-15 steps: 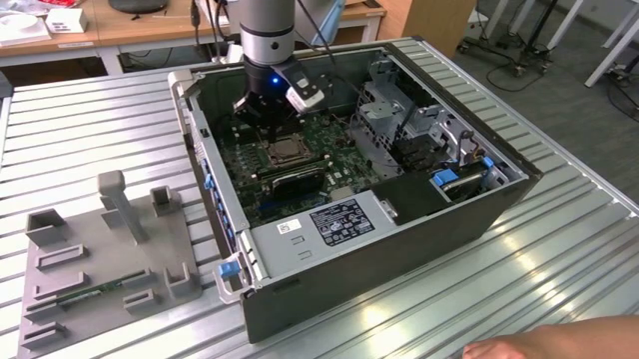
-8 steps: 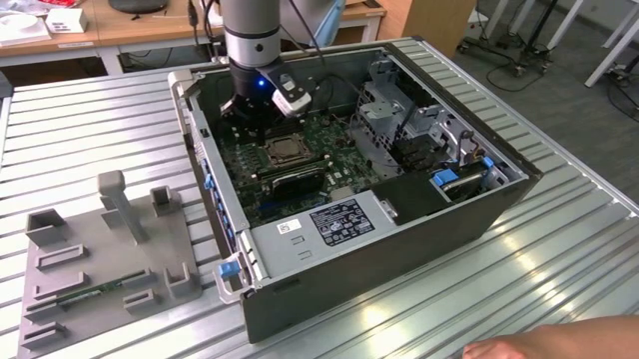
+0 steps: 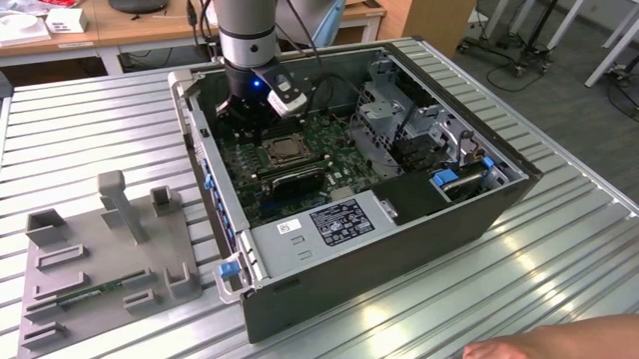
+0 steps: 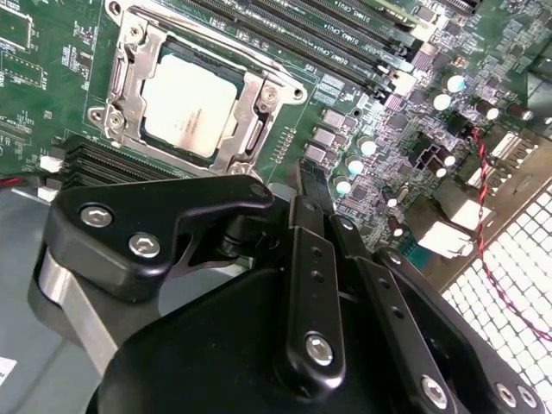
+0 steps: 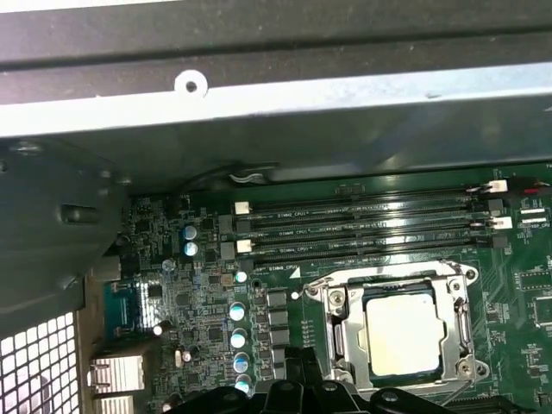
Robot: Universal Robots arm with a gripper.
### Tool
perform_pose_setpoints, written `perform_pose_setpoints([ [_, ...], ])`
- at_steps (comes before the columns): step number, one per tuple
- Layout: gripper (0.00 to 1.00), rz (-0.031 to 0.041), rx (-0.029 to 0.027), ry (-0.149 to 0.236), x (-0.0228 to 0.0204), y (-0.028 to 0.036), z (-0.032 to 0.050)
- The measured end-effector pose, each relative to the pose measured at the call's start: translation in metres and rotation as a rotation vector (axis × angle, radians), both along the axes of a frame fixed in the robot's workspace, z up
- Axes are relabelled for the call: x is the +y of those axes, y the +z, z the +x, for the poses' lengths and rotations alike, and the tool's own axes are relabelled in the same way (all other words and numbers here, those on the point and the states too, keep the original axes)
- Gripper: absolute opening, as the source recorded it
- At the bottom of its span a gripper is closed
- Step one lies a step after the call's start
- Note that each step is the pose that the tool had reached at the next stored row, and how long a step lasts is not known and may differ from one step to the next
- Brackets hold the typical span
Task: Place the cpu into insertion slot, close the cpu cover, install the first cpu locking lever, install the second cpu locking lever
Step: 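Install the first cpu locking lever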
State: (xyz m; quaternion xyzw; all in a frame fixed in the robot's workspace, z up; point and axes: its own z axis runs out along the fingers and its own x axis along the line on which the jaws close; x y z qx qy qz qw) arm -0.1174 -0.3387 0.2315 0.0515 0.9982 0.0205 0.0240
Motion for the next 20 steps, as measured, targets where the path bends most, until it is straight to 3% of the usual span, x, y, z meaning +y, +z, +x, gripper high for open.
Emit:
perform_pose_setpoints([
  [4,0.10,0.0002,-0.0002,0.000,0.0001,0.0055,0.0000],
  [13,0.10,0.0003,-0.0002,0.000,0.0001,0.0249,0.0000],
  [20,0.10,0.0026,-0.0003,0.000,0.0001,0.0250,-0.0065],
])
